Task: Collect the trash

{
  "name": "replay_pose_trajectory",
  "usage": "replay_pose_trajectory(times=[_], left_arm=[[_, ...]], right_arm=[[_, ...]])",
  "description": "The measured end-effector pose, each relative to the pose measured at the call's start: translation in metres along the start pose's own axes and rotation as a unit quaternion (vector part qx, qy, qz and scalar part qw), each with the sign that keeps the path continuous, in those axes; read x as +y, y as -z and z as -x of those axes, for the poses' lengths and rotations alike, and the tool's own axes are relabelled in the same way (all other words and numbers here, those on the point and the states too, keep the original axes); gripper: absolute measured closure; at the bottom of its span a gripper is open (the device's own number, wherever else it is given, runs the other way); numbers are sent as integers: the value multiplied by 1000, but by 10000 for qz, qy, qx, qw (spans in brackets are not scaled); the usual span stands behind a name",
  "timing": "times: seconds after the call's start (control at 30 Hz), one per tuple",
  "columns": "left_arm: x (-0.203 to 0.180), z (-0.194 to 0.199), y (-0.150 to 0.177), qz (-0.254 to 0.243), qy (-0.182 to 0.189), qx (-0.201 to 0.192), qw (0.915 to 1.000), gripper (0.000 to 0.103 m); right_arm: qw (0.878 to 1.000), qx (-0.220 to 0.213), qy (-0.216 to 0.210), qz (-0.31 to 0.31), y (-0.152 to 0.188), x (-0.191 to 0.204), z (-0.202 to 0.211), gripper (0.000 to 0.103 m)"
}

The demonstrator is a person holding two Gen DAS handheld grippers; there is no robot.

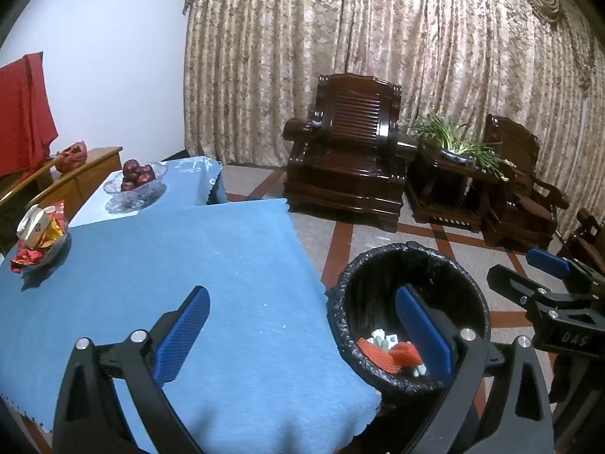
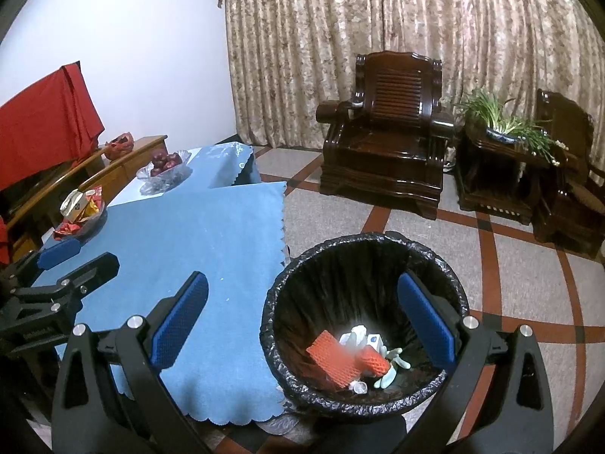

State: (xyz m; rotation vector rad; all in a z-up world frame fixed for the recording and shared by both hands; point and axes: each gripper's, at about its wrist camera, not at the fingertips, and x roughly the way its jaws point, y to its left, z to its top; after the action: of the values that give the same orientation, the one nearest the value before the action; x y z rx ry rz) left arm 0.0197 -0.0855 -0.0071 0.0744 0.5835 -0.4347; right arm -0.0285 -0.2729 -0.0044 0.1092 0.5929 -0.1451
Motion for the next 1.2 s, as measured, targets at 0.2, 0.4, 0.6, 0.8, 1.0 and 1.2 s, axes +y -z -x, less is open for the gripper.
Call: replay_pose_trajectory(times=[0.2, 0.4, 0.6, 0.8, 1.0, 1.2], left_arm=[[2, 4, -1, 30, -40, -29, 10000, 6], [4, 6, -1, 32, -70, -31, 10000, 6], [6, 5, -1, 6, -84, -32, 10000, 6], [6, 5, -1, 7, -88, -33, 10000, 6], [5, 5, -1, 5, -89, -28, 10000, 6], [6, 5, -1, 5, -90, -26, 10000, 6]], right_arm=[[10000, -23, -11, 54, -2, 3, 0, 5], [10000, -15, -26, 79, -3, 4, 0, 5], [10000, -13, -31, 87, -3, 5, 0, 5], [10000, -15, -28, 83, -3, 6, 0, 5], [10000, -7, -32, 81, -4, 6, 0, 5], [10000, -14, -28, 83, -4, 6, 0, 5]])
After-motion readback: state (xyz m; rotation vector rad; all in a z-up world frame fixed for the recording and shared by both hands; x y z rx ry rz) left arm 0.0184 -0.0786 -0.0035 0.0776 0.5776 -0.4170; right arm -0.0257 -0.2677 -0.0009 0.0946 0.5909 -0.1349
